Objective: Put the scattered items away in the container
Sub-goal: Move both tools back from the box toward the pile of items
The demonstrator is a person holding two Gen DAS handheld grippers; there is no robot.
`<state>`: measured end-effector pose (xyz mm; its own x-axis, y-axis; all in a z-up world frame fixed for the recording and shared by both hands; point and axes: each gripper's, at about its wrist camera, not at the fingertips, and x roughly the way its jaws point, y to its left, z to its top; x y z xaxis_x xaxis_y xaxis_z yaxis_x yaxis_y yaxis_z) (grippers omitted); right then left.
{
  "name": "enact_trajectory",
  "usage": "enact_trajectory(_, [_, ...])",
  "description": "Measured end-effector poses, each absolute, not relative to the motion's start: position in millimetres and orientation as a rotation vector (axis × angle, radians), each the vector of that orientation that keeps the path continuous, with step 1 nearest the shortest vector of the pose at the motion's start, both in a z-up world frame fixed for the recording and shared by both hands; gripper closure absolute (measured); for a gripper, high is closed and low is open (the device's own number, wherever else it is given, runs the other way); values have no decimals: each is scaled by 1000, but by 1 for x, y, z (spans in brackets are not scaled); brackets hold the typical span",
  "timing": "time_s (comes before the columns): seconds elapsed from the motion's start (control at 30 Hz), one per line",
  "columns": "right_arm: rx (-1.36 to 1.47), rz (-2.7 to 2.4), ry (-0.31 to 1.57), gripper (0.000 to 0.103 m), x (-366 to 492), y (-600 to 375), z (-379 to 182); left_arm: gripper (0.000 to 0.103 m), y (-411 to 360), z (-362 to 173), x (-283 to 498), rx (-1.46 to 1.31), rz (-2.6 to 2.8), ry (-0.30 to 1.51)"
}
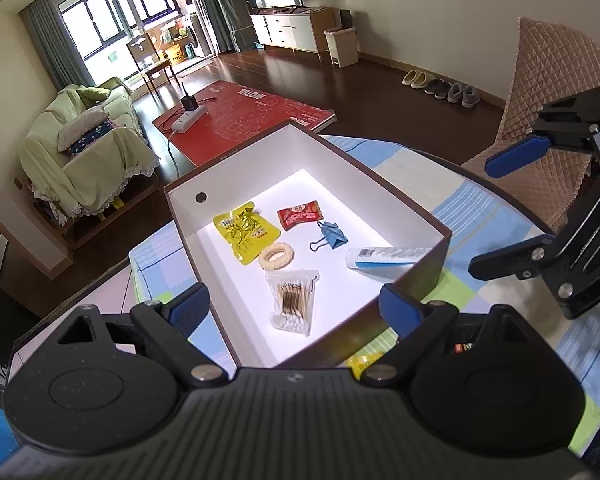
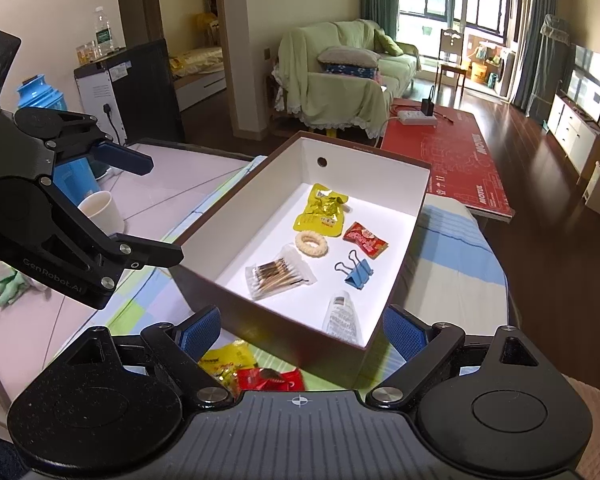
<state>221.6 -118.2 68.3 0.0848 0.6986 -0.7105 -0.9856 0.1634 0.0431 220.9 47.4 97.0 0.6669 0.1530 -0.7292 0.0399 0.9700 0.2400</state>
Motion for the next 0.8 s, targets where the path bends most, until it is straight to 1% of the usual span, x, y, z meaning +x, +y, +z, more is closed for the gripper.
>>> enact_trajectory(0.37, [-489,1349,687,12,208,-139,68,13,38,92,196,225,57,837])
enact_trajectory(0.8, [-471,1387,704,12,203,-173,43,13,37,58,166,192,8,856])
